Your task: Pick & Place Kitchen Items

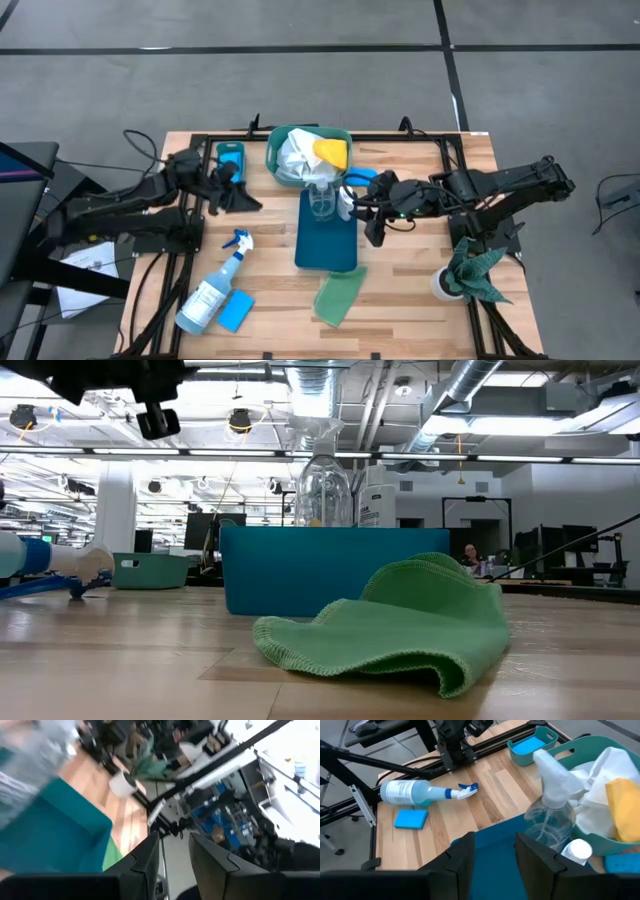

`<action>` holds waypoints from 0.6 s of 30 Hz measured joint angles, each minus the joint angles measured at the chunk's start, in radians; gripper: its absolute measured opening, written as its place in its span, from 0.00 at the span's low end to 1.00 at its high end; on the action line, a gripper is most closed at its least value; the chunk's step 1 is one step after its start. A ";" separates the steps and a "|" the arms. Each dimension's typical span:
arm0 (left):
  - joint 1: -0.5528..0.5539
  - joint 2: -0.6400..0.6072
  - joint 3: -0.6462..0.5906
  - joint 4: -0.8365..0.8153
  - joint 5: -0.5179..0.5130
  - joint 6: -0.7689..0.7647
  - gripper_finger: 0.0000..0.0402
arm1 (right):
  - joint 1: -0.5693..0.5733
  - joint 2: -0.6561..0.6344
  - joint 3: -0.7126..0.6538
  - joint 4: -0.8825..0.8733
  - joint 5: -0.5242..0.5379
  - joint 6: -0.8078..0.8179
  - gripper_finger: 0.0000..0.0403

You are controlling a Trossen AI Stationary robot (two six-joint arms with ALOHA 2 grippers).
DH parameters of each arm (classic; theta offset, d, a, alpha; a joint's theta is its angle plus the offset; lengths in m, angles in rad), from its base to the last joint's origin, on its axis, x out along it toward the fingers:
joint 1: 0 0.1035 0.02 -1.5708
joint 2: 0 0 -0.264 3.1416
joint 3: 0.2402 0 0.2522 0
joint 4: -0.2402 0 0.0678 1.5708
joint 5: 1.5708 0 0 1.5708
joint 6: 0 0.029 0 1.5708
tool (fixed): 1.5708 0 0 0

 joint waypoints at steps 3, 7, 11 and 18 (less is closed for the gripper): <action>-0.102 0.025 0.000 -0.014 -0.047 0.001 0.26 | 0.000 0.000 0.000 -0.002 -0.001 0.003 0.33; -0.235 0.057 0.000 -0.073 -0.157 0.003 0.25 | 0.000 0.000 0.000 -0.008 0.000 0.009 0.33; -0.358 0.092 0.000 -0.161 -0.245 0.005 0.25 | 0.008 0.000 0.000 -0.008 0.000 0.017 0.33; -0.486 0.143 0.000 -0.230 -0.330 -0.025 0.29 | 0.021 0.000 0.000 -0.007 0.001 0.019 0.33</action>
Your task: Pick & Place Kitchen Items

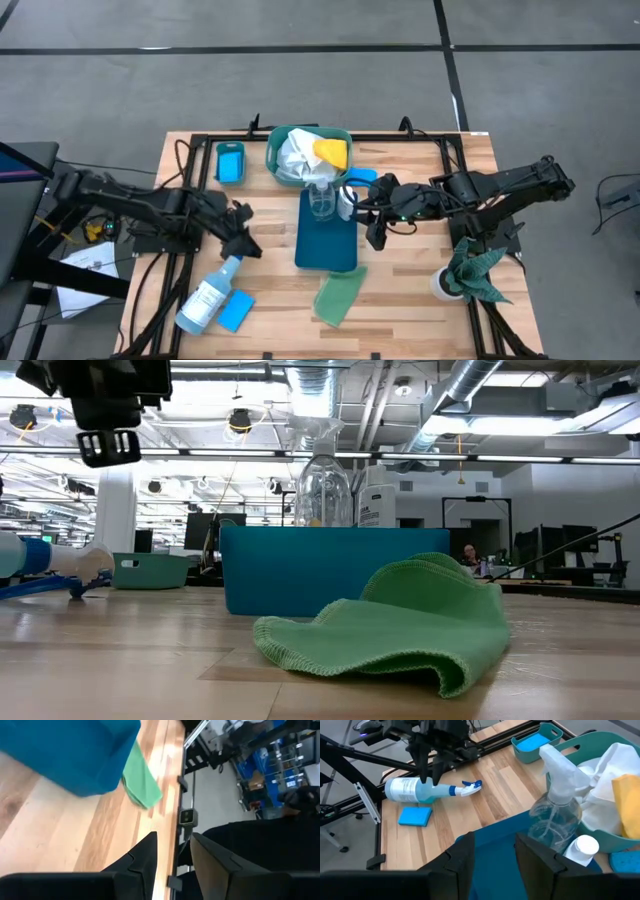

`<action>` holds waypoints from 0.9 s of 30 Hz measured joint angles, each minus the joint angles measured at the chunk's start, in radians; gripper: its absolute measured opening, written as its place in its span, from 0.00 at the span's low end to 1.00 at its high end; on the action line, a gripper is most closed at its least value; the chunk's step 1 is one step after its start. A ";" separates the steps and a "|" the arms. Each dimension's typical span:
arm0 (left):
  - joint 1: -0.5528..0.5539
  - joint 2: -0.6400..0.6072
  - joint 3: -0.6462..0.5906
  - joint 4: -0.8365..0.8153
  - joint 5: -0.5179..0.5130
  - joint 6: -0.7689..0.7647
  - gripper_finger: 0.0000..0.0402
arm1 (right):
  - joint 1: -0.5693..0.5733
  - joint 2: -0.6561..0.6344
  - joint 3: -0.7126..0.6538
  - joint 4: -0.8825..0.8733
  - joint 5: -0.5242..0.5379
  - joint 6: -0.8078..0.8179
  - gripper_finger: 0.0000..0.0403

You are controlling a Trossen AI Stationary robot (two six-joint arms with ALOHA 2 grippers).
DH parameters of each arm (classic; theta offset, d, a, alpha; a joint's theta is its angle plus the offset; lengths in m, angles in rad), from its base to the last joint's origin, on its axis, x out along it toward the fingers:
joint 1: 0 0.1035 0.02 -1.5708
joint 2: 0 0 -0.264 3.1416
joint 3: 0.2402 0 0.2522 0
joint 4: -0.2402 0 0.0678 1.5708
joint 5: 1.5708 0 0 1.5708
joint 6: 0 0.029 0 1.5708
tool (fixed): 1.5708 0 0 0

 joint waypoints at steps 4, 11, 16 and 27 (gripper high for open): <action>-0.038 0.032 0.000 -0.014 -0.034 -0.023 0.30 | 0.007 0.000 0.000 0.001 0.001 0.003 0.33; -0.076 0.099 0.000 -0.180 -0.041 -0.075 0.30 | 0.023 0.000 0.000 0.002 0.003 0.018 0.33; -0.081 0.125 0.000 -0.298 -0.049 -0.191 0.30 | 0.041 0.000 0.000 -0.001 0.016 0.037 0.33; -0.081 0.124 0.000 -0.408 -0.172 -0.367 0.30 | 0.053 0.000 0.000 -0.004 0.030 0.045 0.33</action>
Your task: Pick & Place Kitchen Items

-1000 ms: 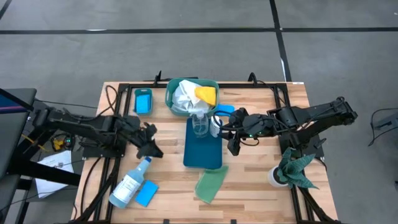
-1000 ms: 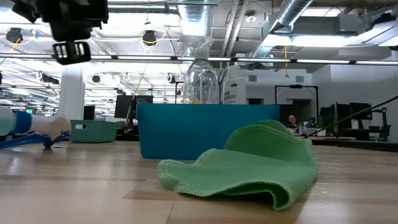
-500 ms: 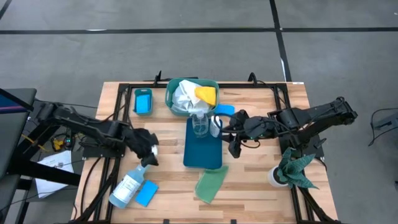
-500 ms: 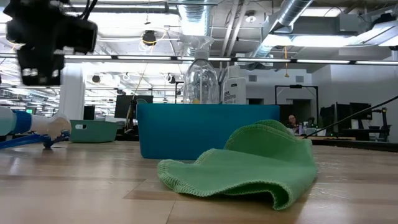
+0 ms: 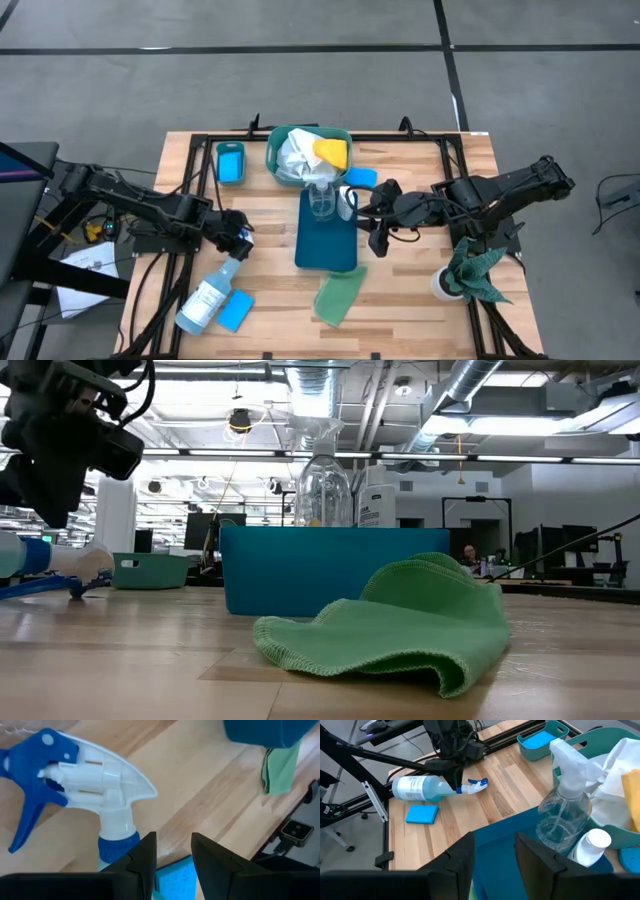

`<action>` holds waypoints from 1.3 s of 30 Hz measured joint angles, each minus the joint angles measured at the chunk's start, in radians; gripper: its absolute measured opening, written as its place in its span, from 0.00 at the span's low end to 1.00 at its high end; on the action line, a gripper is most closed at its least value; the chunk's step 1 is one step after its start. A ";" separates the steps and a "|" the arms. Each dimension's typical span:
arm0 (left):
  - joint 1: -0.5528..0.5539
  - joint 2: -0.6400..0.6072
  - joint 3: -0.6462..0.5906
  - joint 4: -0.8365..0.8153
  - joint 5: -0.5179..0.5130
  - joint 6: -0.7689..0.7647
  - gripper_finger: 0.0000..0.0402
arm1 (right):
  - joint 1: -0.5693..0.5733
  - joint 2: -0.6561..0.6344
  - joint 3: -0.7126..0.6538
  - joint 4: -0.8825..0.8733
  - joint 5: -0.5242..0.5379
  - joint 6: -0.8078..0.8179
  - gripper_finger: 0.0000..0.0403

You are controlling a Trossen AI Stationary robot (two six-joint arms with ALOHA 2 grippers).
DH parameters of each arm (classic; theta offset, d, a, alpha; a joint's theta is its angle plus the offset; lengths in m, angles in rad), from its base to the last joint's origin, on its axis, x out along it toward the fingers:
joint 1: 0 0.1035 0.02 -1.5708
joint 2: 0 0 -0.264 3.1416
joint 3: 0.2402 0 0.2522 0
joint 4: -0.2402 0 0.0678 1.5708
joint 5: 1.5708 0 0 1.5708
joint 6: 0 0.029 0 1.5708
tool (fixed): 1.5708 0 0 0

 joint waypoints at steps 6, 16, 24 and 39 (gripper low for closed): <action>0.000 0.000 0.000 -0.052 -0.028 0.000 0.30 | 0.000 0.000 0.000 -0.001 -0.001 0.000 0.33; 0.000 0.000 0.000 -0.111 -0.016 0.000 0.45 | 0.000 0.000 0.000 -0.002 -0.004 0.000 0.33; 0.000 0.000 0.000 -0.149 -0.029 0.021 0.68 | -0.001 0.000 0.000 -0.002 -0.004 -0.008 0.33; 0.000 0.154 0.000 -0.071 -0.033 0.057 0.60 | -0.003 0.000 0.000 -0.002 -0.001 -0.009 0.33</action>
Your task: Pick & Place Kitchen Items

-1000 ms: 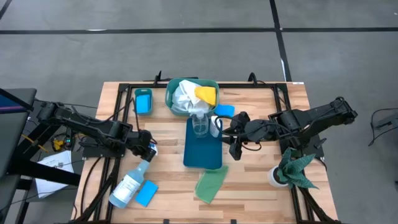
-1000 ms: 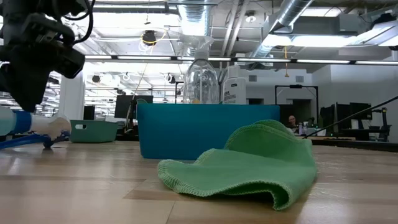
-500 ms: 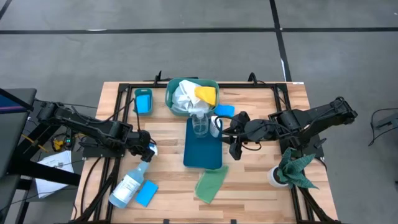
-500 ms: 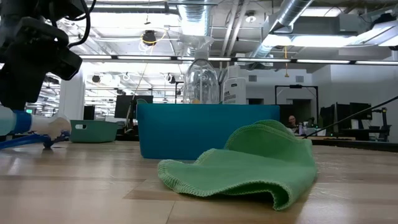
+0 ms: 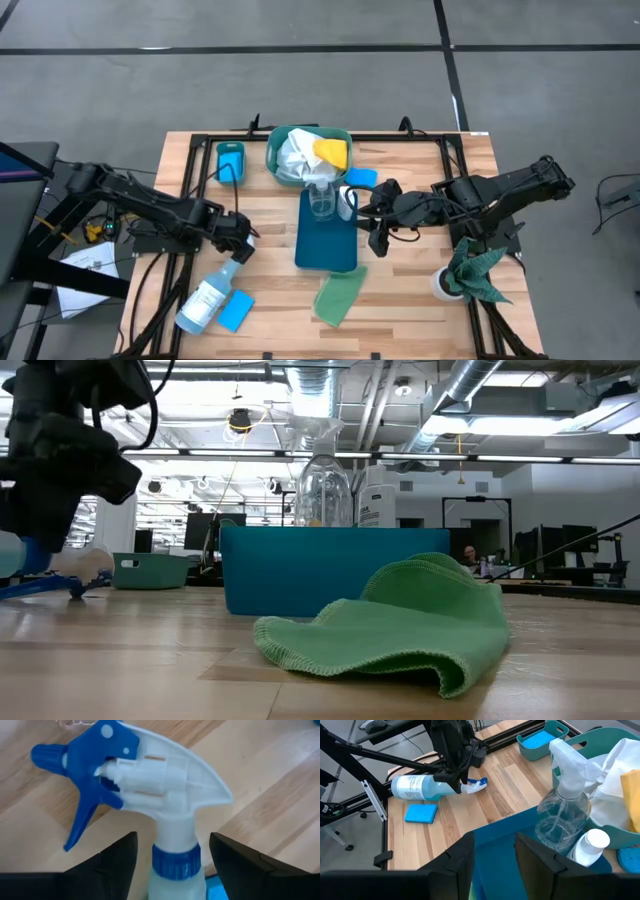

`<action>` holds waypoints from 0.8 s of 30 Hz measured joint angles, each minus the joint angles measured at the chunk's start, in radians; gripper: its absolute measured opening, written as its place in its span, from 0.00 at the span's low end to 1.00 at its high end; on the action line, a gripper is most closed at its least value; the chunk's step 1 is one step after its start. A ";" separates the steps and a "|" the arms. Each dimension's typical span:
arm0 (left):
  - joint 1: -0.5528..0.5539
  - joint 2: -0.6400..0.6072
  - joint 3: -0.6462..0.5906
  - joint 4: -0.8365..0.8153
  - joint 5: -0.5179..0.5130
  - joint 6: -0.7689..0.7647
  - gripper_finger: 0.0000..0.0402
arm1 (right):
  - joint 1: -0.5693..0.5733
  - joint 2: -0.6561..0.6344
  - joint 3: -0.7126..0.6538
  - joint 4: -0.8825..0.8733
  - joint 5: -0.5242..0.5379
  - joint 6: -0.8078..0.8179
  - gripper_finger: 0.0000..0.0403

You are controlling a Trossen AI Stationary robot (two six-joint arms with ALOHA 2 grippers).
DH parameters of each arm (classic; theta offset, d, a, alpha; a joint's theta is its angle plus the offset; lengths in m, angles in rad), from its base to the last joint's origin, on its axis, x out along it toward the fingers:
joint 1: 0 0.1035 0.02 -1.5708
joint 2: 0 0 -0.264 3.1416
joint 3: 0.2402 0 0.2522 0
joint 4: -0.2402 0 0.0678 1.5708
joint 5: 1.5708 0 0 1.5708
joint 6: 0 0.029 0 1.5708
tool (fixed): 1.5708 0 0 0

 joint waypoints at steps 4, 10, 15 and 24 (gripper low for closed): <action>0.000 0.041 0.000 0.010 0.001 0.000 0.59 | 0.000 0.000 0.000 0.000 0.000 0.000 0.33; 0.000 0.058 0.000 0.010 0.001 0.000 0.55 | 0.000 0.000 0.000 0.000 0.000 0.000 0.33; 0.000 0.058 0.000 0.010 0.002 0.000 0.50 | 0.000 0.000 0.000 0.000 0.000 0.001 0.33; 0.000 0.057 0.000 0.010 0.002 0.000 0.36 | 0.000 0.000 0.000 0.000 0.001 0.001 0.33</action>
